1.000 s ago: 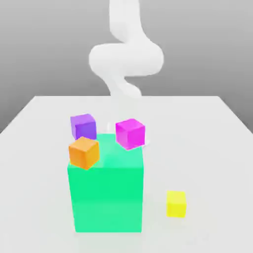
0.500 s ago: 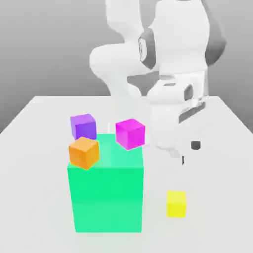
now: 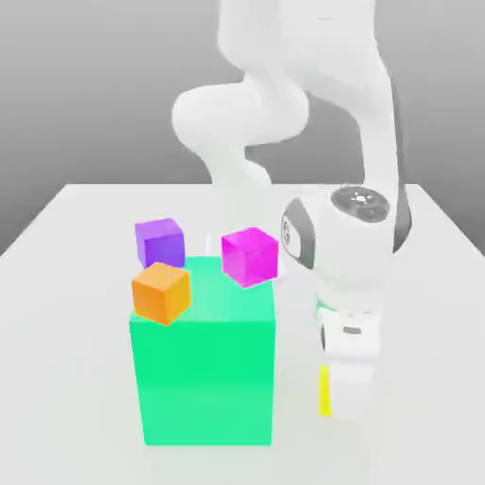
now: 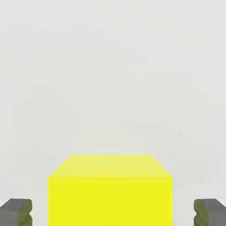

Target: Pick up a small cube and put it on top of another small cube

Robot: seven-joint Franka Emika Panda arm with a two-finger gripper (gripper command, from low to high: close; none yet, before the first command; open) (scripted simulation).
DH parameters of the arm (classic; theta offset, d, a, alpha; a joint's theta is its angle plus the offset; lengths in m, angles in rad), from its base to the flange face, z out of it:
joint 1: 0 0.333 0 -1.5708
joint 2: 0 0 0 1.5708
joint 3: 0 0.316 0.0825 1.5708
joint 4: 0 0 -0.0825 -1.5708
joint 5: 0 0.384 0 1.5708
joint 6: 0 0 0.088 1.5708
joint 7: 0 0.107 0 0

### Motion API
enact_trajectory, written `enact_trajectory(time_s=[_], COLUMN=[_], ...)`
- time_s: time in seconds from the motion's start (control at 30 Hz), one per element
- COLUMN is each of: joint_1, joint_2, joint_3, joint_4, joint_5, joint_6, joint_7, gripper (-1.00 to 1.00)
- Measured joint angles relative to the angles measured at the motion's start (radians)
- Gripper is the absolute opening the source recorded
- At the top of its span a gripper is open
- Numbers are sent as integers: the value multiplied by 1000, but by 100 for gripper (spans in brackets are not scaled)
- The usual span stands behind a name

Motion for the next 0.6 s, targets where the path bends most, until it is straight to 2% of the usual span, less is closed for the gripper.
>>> enact_trajectory(time_s=[0.1, 0.2, 0.33, 0.6], joint_1=[-4, 8, 11, -15], joint_2=[18, -44, -183, -363], joint_3=[5, -11, -22, -36], joint_4=[3, -8, -34, 61], joint_5=[2, -14, -46, -148], joint_6=[13, -37, -149, -475], joint_7=[-1, 10, 34, 280], gripper=[-100, -100, -100, -100])
